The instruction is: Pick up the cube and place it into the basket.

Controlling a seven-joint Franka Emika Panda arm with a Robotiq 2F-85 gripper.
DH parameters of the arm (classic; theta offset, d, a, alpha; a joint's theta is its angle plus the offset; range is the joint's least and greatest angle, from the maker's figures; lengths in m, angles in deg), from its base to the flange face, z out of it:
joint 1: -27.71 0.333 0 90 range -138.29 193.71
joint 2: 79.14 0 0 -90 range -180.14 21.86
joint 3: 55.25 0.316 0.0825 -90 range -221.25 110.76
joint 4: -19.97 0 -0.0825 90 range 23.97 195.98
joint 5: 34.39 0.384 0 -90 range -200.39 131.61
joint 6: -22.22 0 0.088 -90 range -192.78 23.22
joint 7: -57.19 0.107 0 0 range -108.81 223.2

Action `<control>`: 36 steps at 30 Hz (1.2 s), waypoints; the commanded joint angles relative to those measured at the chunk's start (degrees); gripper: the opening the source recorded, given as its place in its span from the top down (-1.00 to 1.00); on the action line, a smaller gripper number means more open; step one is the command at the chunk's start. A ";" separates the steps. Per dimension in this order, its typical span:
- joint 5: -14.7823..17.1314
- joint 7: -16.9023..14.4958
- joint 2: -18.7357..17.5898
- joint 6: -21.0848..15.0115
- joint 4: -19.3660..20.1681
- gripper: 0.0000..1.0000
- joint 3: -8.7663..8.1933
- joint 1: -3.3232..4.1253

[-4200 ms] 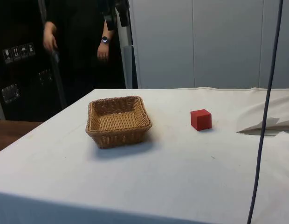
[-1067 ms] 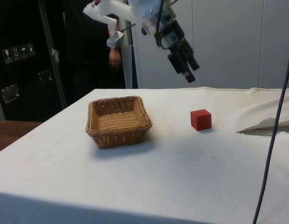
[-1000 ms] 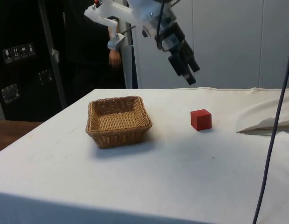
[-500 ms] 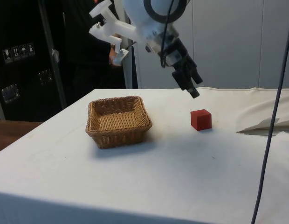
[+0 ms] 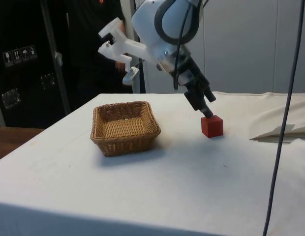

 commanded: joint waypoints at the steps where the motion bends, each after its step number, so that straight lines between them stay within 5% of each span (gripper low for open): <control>1: 0.80 -0.63 -0.92 -1.20 0.17 -1.00 0.17 -0.11; 15: 2.81 -2.01 -6.30 -5.44 0.00 -1.00 0.29 -0.17; 36: 2.52 -2.52 -9.45 -6.36 -0.69 -0.94 -0.06 -0.06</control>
